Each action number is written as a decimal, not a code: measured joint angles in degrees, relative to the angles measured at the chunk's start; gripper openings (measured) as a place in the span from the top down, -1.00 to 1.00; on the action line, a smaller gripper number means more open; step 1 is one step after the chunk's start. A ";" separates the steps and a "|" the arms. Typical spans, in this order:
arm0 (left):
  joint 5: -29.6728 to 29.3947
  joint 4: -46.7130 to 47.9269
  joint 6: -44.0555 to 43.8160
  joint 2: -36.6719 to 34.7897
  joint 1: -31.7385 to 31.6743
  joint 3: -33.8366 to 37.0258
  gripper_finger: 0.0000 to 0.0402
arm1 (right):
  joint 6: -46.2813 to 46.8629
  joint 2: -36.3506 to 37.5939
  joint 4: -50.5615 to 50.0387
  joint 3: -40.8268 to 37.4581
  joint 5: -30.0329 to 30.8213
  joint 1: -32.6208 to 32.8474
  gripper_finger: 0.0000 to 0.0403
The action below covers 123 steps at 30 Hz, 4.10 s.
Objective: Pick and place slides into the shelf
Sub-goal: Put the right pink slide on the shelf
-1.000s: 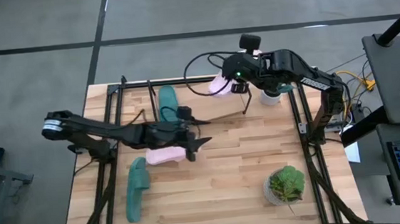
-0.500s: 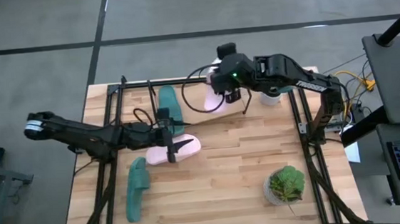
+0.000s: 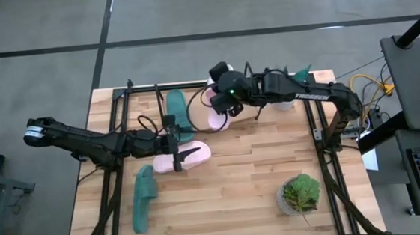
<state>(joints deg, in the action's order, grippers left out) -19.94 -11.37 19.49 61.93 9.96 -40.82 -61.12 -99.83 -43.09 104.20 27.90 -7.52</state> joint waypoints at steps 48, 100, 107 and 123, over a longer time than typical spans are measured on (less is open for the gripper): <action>-16.47 -47.59 58.98 27.58 4.04 -6.82 -0.22 | 14.68 14.19 6.88 -12.96 -15.87 3.74 0.96; -32.45 -44.53 59.12 27.61 1.53 -8.31 0.88 | 10.68 20.95 4.70 -12.19 10.33 20.88 -0.09; -32.65 -44.58 58.94 27.61 0.74 -8.45 0.88 | 19.40 19.31 -4.16 -12.30 16.86 28.50 -0.09; -32.13 -45.17 58.89 27.54 0.61 -9.33 0.88 | 16.98 9.41 -3.66 -12.37 27.39 27.66 -0.09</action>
<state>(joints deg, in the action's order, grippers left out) -52.07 -56.53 78.38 89.47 10.57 -50.15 -44.14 -90.42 -46.75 91.83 55.29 20.14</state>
